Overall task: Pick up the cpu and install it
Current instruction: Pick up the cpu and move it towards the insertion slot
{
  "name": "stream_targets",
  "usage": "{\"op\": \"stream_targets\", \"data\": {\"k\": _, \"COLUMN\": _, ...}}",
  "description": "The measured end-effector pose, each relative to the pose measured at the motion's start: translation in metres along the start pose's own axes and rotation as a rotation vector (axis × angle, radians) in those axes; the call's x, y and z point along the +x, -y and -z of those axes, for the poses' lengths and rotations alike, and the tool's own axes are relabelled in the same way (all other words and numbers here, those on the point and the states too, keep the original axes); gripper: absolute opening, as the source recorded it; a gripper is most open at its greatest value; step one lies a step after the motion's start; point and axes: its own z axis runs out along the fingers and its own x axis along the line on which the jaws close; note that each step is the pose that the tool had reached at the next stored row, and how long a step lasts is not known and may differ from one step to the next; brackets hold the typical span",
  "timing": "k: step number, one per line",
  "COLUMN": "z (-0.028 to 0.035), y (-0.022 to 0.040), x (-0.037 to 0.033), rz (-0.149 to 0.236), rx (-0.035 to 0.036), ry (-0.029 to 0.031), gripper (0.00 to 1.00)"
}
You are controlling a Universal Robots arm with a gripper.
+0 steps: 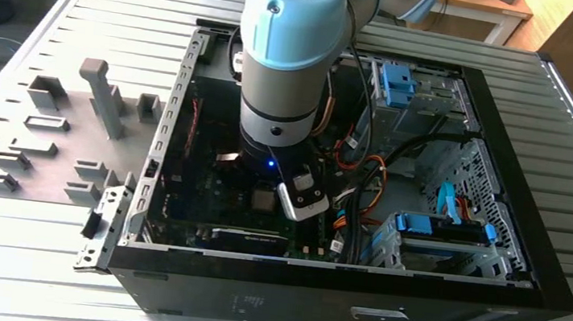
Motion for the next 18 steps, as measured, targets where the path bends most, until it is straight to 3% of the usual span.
{"op": "stream_targets", "data": {"k": 18, "z": 0.0008, "y": -0.0001, "x": 0.0, "rz": 0.0, "rx": -0.0031, "ry": -0.0001, "gripper": 0.47}}
